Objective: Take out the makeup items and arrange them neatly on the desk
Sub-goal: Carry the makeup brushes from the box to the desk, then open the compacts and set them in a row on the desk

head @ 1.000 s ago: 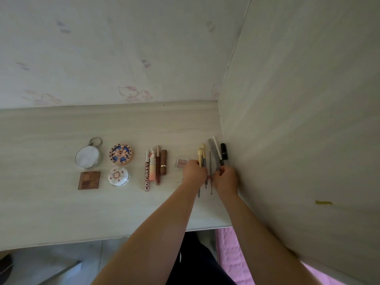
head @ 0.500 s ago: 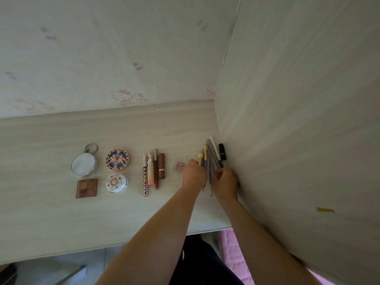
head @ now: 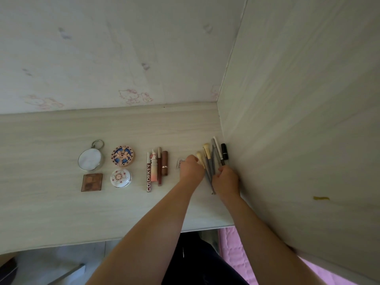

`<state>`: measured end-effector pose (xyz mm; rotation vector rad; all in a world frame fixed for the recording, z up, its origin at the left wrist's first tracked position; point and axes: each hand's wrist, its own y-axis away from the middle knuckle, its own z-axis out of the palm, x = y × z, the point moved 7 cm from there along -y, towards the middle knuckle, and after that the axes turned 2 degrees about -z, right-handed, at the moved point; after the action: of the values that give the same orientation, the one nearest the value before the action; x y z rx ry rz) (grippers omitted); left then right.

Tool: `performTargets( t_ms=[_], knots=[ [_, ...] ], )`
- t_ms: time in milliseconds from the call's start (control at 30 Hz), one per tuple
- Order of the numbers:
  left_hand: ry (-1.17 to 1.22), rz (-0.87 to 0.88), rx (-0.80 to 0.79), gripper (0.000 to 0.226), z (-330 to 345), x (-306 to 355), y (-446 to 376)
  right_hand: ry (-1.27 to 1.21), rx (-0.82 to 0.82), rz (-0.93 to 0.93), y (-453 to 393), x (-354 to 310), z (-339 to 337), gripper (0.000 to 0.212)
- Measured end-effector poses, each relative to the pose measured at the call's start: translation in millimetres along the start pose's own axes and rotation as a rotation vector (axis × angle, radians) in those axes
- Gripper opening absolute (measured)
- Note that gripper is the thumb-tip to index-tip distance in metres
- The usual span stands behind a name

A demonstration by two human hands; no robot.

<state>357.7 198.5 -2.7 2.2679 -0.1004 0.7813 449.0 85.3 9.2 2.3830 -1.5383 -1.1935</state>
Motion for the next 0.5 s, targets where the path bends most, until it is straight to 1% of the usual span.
performTargets(
  t_ms=[100,200,400,500],
  knots=[
    [0.002,0.064,0.035,0.030,-16.7,-2.7,1.6,0.026,-0.017,-0.052,3.7,-8.3,-1.7,0.012],
    [0.024,0.103,0.069,0.026,-36.6,-10.2,4.3,0.111,-0.031,-0.127,6.8,-24.3,-2.2,0.020],
    [-0.098,0.244,0.174,0.027,-81.7,-26.8,21.2,0.328,-0.021,-0.329,16.0,-65.3,8.0,0.031],
    [-0.163,0.296,0.216,0.022,-103.3,-38.8,27.5,0.381,-0.029,-0.388,22.0,-85.0,18.5,0.035]
  ],
)
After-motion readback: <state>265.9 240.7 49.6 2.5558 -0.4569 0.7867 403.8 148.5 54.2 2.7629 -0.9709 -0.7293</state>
